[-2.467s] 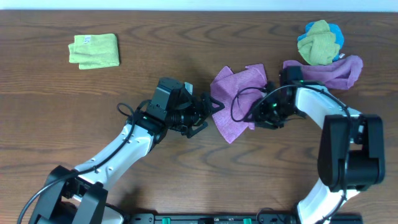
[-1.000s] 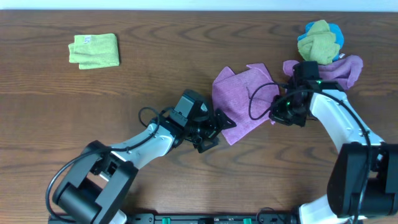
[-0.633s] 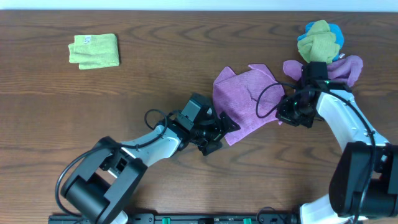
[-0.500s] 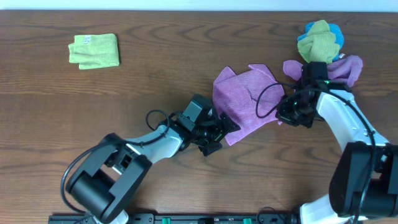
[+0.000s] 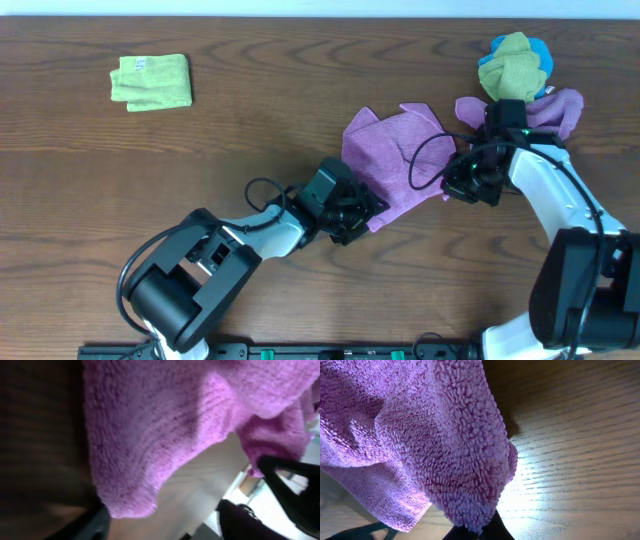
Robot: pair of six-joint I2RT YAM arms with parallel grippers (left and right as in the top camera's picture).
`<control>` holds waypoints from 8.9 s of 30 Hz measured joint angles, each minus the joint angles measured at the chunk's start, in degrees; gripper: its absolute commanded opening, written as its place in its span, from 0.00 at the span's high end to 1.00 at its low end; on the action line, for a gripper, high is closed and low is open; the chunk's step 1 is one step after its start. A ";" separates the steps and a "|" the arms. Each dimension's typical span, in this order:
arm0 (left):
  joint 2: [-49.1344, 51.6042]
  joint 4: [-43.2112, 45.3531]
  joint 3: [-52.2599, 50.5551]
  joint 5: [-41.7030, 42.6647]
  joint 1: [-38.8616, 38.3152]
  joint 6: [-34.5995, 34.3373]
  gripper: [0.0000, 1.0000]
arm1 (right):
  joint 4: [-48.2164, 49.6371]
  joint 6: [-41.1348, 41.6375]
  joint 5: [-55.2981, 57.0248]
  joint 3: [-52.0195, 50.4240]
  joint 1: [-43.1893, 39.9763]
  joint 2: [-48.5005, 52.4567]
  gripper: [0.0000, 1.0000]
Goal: Fold the cloth
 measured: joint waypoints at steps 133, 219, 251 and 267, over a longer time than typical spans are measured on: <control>-16.13 -57.29 11.85 10.16 33.07 63.17 0.04 | 13.86 -13.57 33.16 13.84 22.73 17.81 0.99; -16.11 -43.87 2.67 10.99 29.88 44.00 0.05 | -5.81 11.45 0.37 -8.04 3.91 -18.80 0.23; -4.24 -8.35 -3.61 15.50 22.08 29.07 0.05 | 10.80 16.65 0.26 -20.90 2.58 -17.94 0.24; -2.67 -8.28 -3.52 12.94 18.23 28.57 0.67 | 13.40 17.77 1.03 -21.18 2.58 -12.07 0.24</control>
